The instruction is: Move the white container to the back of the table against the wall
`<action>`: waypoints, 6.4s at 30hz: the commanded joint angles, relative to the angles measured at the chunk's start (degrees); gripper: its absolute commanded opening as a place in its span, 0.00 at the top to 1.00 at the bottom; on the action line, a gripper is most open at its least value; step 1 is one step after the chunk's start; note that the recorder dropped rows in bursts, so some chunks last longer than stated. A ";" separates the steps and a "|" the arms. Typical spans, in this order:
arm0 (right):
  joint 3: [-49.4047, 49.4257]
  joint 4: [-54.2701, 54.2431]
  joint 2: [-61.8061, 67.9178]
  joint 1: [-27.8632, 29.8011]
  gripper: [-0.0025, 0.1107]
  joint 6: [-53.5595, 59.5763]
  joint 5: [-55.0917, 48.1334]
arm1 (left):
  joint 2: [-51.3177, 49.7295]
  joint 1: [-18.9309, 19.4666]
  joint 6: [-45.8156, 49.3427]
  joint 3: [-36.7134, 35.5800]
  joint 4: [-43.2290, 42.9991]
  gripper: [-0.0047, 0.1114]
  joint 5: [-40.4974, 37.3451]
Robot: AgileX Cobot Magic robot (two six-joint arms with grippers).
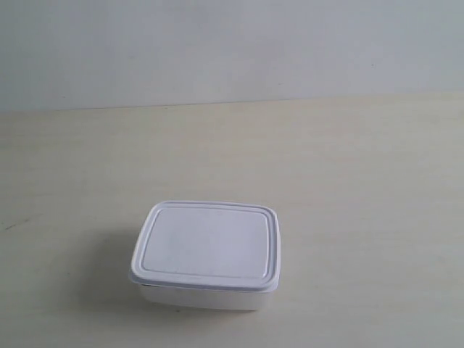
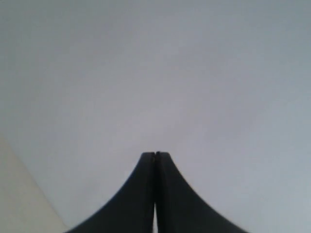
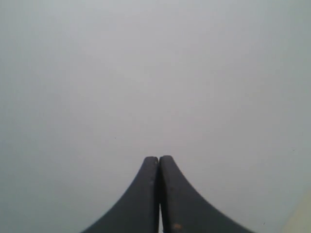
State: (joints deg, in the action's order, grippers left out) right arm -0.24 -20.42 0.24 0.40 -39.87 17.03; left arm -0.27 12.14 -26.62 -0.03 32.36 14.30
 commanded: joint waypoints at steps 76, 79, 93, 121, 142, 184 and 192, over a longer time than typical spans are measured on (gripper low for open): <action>-27.07 120.36 78.99 -42.07 0.98 -75.78 4.13 | -66.41 -56.60 -94.15 18.92 -129.68 0.96 -17.61; -27.07 120.36 80.60 -42.07 0.98 -76.28 4.13 | -66.83 -56.60 -94.15 18.56 -127.47 0.96 -17.63; -27.07 120.36 84.75 -42.07 0.98 -78.09 -0.10 | -80.97 -56.60 -93.99 21.34 -124.03 0.96 -17.58; -31.58 120.36 89.70 -42.07 0.98 -78.52 -4.69 | -82.45 -56.60 -91.99 25.76 -124.53 0.96 -22.59; -34.50 120.36 92.80 -42.07 0.98 -78.63 -8.33 | -85.48 -56.60 -90.47 27.40 -124.68 0.96 -24.75; -41.29 120.36 100.70 -42.07 0.98 -75.98 -18.81 | -97.33 -46.38 -90.07 39.35 -130.04 0.96 -22.53; -43.72 120.36 102.26 -41.96 0.98 -75.55 -20.70 | -100.35 -45.90 -90.07 42.62 -130.68 0.96 -22.57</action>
State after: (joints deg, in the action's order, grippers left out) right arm -43.26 99.83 101.42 -41.44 -116.00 -2.72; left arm -99.63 -34.22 -116.75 41.88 -98.01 -8.22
